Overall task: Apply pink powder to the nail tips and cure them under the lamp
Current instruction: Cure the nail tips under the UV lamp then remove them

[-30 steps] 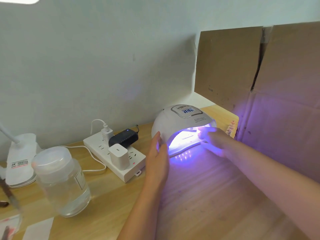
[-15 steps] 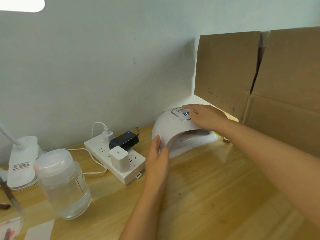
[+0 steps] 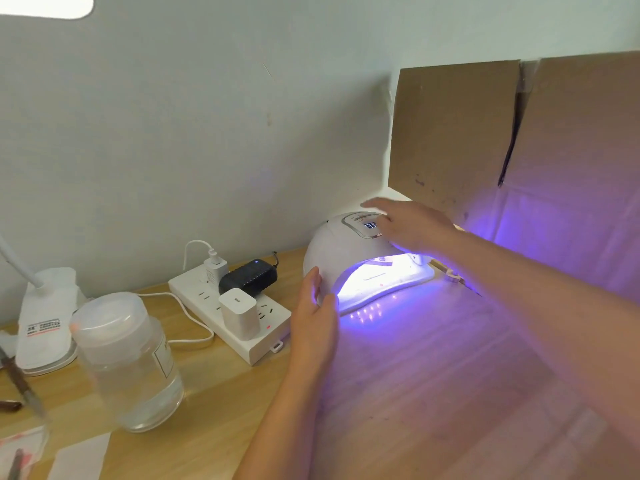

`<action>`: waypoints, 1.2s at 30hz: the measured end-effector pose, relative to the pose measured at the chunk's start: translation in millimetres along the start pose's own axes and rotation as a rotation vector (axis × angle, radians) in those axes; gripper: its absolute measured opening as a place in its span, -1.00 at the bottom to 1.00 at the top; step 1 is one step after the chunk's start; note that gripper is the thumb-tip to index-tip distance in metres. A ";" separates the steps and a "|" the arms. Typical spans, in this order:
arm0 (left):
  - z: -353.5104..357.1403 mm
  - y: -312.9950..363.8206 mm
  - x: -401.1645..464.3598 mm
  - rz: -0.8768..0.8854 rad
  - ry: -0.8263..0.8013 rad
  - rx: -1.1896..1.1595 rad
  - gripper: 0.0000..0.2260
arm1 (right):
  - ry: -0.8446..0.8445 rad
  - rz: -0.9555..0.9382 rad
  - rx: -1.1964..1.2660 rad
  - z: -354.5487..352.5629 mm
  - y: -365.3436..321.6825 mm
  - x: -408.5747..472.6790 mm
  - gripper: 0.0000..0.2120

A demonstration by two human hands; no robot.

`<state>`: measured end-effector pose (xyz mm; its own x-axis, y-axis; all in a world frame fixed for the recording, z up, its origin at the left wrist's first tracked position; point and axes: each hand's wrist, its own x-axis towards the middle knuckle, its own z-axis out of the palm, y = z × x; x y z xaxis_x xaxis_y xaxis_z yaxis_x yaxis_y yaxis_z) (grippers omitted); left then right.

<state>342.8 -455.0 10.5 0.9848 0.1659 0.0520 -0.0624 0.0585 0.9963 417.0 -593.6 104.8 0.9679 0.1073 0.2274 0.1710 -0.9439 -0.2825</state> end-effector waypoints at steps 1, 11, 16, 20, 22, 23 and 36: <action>-0.1 -0.1 0.4 -0.001 0.006 -0.005 -0.51 | 0.167 -0.018 0.145 3.9 4.1 -10.2 -0.71; 2.7 -0.8 1.4 0.016 0.066 0.005 -0.55 | 0.069 0.196 0.099 65.5 51.6 -43.3 -0.68; 4.7 -4.3 2.5 0.032 0.064 -0.008 -0.62 | -0.008 0.299 -0.043 73.8 47.0 -11.6 -0.71; 6.2 -6.3 3.2 0.036 0.069 -0.028 -0.62 | -0.052 0.311 -0.103 74.4 44.4 3.3 -0.64; 6.7 -6.3 3.5 0.039 0.070 -0.029 -0.62 | -0.068 0.305 -0.138 72.9 44.3 5.5 -0.63; 6.9 -6.4 3.5 0.040 0.069 -0.028 -0.61 | -0.065 0.306 -0.142 72.3 44.4 5.4 -0.62; 7.5 -9.7 4.4 0.056 0.082 -0.017 -0.64 | 0.136 0.228 0.111 80.7 48.5 -25.6 -0.73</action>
<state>349.0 -462.2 1.6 0.9630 0.2499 0.1012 -0.1205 0.0633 0.9907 415.4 -616.9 10.0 0.9515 -0.1532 0.2669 -0.0213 -0.8980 -0.4395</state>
